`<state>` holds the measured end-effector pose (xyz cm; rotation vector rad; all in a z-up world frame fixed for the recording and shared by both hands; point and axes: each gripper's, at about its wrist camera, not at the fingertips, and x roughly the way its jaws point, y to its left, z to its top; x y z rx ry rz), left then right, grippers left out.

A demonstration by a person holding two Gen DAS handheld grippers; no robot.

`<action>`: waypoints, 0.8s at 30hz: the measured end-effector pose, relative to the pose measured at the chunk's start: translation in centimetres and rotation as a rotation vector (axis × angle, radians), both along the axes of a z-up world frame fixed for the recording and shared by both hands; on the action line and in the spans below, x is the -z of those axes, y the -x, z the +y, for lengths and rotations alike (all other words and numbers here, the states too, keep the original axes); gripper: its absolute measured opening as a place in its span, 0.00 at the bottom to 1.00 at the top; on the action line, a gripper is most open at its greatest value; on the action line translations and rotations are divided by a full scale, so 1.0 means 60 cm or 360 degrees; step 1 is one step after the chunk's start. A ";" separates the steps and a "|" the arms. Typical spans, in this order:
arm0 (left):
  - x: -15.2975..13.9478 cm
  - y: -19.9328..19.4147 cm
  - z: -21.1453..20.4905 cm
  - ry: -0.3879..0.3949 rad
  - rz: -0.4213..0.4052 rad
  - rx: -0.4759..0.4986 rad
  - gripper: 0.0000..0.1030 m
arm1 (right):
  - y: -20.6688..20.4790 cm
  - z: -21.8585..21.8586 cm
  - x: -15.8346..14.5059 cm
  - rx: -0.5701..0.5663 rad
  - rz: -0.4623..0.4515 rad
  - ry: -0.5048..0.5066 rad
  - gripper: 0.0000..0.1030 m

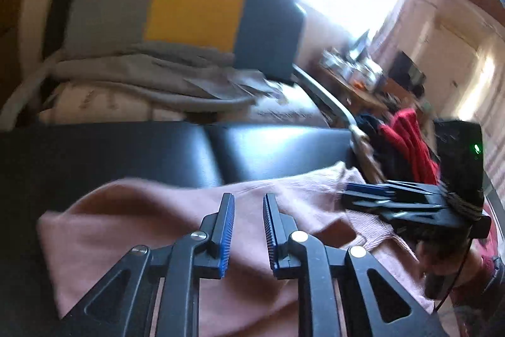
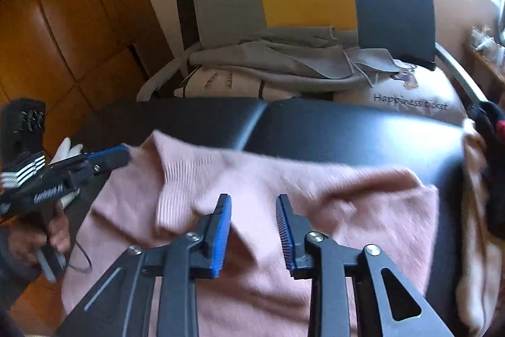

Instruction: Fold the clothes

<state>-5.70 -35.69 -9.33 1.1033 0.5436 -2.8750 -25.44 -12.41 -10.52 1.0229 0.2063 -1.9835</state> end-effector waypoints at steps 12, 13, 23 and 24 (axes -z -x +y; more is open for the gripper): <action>0.118 -0.028 0.066 0.0254 -0.0156 0.0357 0.18 | -0.036 0.024 0.109 -0.0240 0.0044 -0.0131 0.30; 0.119 -0.027 0.070 0.0274 -0.0151 0.0341 0.18 | -0.040 0.029 0.113 -0.0237 0.0078 -0.0101 0.30; 0.064 -0.045 0.070 0.0251 -0.0065 0.0215 0.20 | -0.056 0.034 0.124 -0.0213 0.0173 -0.0035 0.32; 0.071 -0.042 0.077 0.0283 -0.0096 0.0234 0.20 | -0.058 0.031 0.123 -0.0200 0.0171 -0.0042 0.32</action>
